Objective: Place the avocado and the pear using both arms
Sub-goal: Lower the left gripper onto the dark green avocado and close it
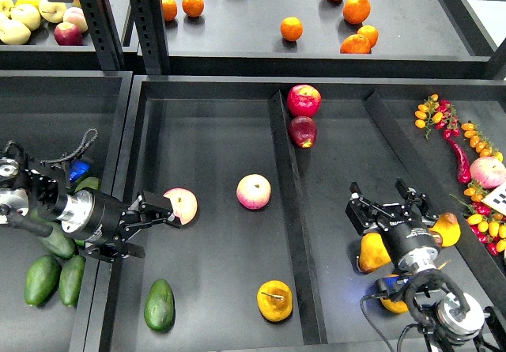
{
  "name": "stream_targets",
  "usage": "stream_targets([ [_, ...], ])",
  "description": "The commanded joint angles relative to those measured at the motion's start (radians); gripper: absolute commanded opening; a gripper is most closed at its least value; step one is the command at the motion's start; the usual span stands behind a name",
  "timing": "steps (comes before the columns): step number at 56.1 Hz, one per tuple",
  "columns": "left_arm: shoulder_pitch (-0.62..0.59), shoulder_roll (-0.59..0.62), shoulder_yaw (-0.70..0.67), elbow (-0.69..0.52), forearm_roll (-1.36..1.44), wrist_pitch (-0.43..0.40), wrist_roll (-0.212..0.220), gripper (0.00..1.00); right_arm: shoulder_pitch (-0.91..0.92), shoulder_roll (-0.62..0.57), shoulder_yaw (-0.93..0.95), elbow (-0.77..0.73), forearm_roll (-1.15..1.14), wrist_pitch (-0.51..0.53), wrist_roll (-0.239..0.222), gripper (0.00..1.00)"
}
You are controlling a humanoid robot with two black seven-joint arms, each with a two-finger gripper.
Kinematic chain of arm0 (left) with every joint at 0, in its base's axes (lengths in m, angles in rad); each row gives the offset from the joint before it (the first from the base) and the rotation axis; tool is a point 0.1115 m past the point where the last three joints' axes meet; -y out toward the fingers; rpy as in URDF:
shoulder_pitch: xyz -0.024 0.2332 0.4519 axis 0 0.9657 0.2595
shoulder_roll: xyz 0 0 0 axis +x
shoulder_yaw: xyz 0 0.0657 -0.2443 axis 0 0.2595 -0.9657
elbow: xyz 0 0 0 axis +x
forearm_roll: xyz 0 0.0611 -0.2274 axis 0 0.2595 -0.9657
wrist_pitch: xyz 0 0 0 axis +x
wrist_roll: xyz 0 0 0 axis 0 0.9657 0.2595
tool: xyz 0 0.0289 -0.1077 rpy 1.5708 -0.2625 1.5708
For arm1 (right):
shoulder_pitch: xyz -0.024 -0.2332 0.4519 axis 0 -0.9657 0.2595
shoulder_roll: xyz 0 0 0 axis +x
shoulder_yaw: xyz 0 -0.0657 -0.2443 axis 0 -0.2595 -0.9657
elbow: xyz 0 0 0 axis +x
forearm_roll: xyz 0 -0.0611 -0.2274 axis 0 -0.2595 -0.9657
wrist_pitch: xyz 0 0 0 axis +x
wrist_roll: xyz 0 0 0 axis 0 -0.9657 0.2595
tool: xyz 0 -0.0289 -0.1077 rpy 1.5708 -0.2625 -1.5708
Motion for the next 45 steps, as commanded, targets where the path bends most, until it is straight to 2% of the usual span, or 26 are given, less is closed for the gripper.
stream_targets([
  [1,-0.055,-0.056,0.081,0.016,0.010,0.000,0.000,1.00,0.008,0.000,0.003,-0.003,0.001,0.000,-0.001,1.00],
  [19,-0.134,-0.193,0.280,0.050,0.010,0.000,0.000,1.00,0.003,0.000,0.014,0.000,0.003,0.011,-0.001,1.00],
  [27,-0.132,-0.225,0.340,0.085,0.026,0.000,0.000,1.00,0.005,0.000,0.015,0.003,0.004,0.014,-0.006,1.00],
  [45,-0.137,-0.316,0.374,0.160,0.041,0.000,0.000,1.00,0.005,0.000,0.015,0.003,0.006,0.015,-0.007,1.00],
])
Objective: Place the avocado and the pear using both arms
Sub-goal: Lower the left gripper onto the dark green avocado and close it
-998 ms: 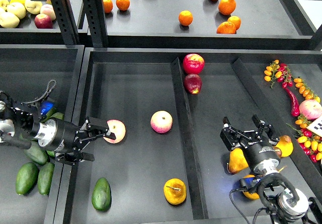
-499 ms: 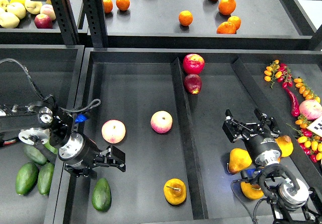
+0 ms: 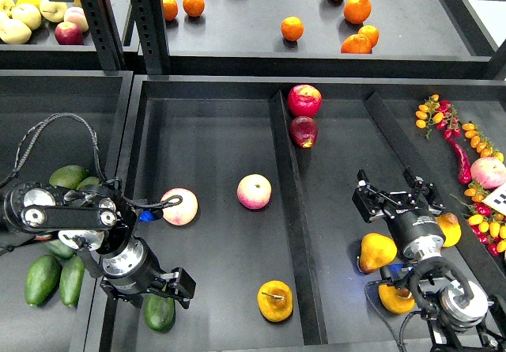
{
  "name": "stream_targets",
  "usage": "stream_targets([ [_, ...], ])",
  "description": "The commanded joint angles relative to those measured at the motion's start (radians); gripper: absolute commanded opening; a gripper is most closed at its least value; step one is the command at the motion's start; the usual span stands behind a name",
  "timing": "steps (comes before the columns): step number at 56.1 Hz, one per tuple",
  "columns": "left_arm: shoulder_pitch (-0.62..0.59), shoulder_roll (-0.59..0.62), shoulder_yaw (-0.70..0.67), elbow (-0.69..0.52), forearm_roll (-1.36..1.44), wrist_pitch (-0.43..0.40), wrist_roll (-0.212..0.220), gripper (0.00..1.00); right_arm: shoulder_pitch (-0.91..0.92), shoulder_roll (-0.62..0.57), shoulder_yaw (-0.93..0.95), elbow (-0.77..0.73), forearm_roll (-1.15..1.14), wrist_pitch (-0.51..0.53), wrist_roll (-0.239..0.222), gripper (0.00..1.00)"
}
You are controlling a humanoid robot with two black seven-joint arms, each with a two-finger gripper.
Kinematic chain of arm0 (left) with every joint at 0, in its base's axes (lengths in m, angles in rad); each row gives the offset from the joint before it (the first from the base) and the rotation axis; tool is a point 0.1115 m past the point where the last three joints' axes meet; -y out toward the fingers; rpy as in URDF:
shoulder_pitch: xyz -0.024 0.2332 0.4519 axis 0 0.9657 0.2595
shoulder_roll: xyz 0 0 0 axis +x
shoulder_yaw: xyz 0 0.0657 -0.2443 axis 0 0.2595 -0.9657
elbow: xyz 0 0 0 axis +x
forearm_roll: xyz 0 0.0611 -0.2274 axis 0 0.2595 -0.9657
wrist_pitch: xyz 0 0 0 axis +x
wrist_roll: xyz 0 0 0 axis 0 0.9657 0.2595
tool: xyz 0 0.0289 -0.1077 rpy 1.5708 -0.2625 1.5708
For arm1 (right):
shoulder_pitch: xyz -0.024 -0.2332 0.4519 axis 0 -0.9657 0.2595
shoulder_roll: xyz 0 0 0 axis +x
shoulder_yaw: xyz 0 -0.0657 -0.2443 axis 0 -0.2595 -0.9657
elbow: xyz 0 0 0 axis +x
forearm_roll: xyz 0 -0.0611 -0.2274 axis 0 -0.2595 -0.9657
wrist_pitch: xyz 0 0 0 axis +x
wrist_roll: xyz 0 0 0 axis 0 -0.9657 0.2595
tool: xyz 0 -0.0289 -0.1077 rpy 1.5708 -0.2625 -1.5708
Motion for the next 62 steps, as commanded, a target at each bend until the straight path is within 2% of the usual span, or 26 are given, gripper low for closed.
stream_targets([
  [1,0.000,-0.037,0.010,0.037,0.009,0.000,0.000,1.00,0.001,0.000,0.000,-0.002,0.002,0.000,0.000,1.00],
  [12,0.002,-0.099,0.026,0.095,0.014,0.000,0.000,1.00,0.003,0.000,0.000,0.000,0.003,0.002,-0.002,1.00],
  [32,0.003,-0.111,0.098,0.146,0.035,0.000,0.000,1.00,0.001,0.000,0.003,0.000,0.005,0.008,-0.002,1.00],
  [62,0.035,-0.192,0.112,0.235,0.043,0.000,0.000,0.99,0.000,0.000,0.003,0.002,0.006,0.028,-0.002,1.00],
])
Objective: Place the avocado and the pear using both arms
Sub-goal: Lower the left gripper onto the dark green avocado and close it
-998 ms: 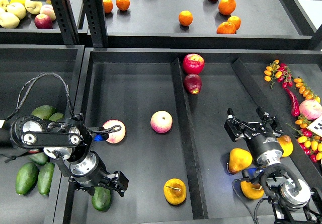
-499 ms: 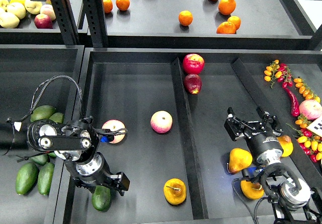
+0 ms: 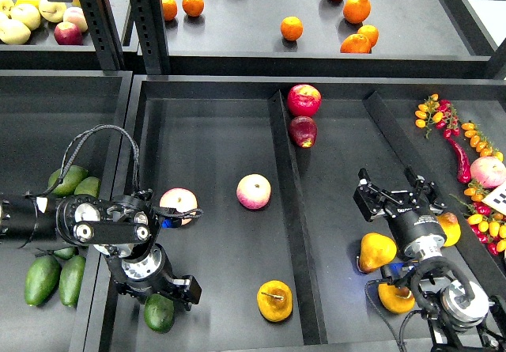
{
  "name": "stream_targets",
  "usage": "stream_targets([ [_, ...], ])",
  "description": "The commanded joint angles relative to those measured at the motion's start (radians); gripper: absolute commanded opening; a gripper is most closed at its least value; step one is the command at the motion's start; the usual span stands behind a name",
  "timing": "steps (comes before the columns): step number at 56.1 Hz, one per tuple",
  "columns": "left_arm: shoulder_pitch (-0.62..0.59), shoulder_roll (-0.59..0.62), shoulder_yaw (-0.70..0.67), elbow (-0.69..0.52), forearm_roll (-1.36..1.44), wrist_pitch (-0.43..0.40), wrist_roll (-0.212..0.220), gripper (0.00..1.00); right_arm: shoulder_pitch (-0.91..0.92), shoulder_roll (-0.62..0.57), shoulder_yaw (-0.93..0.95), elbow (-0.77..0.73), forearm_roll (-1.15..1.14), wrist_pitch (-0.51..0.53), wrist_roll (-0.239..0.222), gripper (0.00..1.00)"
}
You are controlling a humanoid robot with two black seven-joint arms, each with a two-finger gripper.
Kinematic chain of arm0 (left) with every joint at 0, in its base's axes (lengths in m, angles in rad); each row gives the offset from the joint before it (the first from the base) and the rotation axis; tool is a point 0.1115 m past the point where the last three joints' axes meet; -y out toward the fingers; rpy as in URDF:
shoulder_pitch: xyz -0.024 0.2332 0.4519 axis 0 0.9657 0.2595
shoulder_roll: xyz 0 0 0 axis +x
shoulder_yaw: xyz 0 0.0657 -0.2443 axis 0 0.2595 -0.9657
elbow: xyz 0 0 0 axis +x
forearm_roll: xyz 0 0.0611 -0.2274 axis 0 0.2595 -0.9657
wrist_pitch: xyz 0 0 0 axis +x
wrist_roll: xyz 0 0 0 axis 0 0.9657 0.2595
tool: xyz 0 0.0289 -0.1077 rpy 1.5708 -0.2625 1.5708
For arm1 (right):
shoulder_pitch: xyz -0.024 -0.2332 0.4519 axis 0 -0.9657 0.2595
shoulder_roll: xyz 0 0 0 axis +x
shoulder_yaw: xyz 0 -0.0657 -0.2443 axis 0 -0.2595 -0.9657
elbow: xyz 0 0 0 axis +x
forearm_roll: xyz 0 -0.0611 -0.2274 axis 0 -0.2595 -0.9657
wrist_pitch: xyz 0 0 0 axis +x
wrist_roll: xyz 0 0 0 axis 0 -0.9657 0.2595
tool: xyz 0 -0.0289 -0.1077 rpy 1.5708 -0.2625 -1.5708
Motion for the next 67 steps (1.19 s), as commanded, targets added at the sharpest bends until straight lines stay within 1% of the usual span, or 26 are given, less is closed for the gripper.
stream_targets([
  [1,0.009,-0.009,0.001,0.014,0.010,0.000,0.000,0.99,0.000,0.000,0.000,0.001,0.000,0.001,-0.001,1.00],
  [15,0.048,-0.012,0.001,0.039,0.053,0.000,0.000,0.98,0.000,0.000,0.000,0.001,0.000,0.001,-0.001,1.00],
  [24,0.057,-0.021,0.000,0.068,0.062,0.000,0.000,0.93,0.000,0.000,0.000,0.001,0.000,0.003,-0.001,1.00],
  [26,0.057,-0.026,0.000,0.082,0.061,0.000,0.000,0.91,0.000,0.000,0.001,0.001,0.000,0.003,-0.001,1.00],
  [32,0.057,-0.035,0.000,0.086,0.062,0.000,0.000,0.88,0.000,0.000,0.001,0.001,0.000,0.003,-0.001,1.00],
  [43,0.057,-0.053,0.000,0.108,0.065,0.000,0.000,0.78,0.000,0.000,0.011,0.001,0.002,0.003,-0.001,1.00],
  [46,0.057,-0.056,-0.002,0.112,0.067,0.000,0.000,0.72,-0.002,0.000,0.011,0.001,0.002,0.004,-0.001,1.00],
  [49,0.057,-0.058,-0.002,0.116,0.067,0.000,0.000,0.65,-0.002,0.000,0.011,0.001,0.002,0.009,-0.001,1.00],
  [54,0.058,-0.058,-0.014,0.128,0.065,0.000,0.000,0.51,-0.002,0.000,0.011,0.001,0.002,0.017,-0.001,1.00],
  [55,0.058,-0.059,-0.019,0.135,0.065,0.000,0.000,0.47,-0.002,0.000,0.011,0.001,0.002,0.017,-0.001,1.00],
  [58,0.058,-0.059,-0.025,0.149,0.064,0.000,0.000,0.41,-0.002,0.000,0.011,0.001,0.002,0.017,-0.001,1.00],
  [67,0.057,-0.059,-0.032,0.163,0.061,0.000,0.000,0.28,-0.002,0.000,0.011,0.001,0.002,0.017,-0.001,1.00],
])
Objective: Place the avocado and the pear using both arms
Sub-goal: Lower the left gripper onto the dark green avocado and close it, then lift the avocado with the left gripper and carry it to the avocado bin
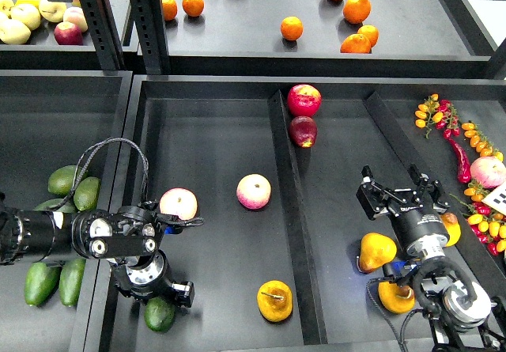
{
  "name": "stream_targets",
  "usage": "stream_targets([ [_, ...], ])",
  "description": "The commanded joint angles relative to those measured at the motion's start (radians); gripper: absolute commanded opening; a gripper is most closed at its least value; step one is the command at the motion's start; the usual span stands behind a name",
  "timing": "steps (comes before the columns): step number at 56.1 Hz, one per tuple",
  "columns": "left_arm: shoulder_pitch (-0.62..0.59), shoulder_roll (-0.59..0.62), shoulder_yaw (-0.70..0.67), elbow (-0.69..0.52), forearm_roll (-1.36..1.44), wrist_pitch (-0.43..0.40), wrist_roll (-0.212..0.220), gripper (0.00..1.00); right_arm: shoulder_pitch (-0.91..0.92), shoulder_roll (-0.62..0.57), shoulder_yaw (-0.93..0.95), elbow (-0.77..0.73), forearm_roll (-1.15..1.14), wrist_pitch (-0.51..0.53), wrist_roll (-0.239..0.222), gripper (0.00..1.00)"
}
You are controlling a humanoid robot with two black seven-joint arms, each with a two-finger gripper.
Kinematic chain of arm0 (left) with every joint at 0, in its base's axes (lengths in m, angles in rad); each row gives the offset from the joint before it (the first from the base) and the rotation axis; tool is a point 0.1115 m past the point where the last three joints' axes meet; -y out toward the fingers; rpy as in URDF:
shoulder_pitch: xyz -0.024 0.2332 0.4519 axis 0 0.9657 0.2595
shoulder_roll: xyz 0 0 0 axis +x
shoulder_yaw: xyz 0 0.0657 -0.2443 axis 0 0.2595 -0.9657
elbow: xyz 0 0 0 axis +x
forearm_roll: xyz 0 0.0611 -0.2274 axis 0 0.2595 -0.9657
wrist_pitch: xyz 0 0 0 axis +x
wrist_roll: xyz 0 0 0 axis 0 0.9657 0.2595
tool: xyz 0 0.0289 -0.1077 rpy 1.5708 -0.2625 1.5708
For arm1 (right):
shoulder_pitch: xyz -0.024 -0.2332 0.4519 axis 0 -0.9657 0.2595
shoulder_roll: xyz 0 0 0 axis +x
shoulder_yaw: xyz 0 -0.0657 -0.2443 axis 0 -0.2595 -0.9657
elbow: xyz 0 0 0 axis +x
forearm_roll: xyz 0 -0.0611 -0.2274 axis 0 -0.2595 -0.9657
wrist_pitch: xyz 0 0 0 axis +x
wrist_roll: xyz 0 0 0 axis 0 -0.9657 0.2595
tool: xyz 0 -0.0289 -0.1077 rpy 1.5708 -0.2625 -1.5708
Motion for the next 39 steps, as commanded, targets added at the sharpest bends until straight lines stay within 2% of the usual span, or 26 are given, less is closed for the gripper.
stream_targets([
  [1,-0.001,0.000,-0.005,0.008,-0.007,0.000,0.000,0.26,0.000,0.000,0.000,0.000,0.000,0.000,0.000,1.00],
  [7,-0.001,0.001,-0.033,0.011,-0.014,0.000,0.000,0.17,0.000,0.000,0.000,0.000,0.000,0.000,0.000,1.00],
  [15,-0.017,0.001,-0.070,0.017,-0.017,0.000,0.000,0.17,0.000,0.000,0.000,0.000,0.000,0.000,0.000,1.00],
  [20,-0.067,0.001,-0.117,0.023,-0.030,0.000,0.000,0.17,0.000,0.000,0.000,0.000,0.000,0.002,0.000,1.00],
  [39,-0.199,0.026,-0.188,0.130,-0.090,0.000,0.000,0.18,0.000,0.000,0.002,0.000,0.000,0.010,0.000,1.00],
])
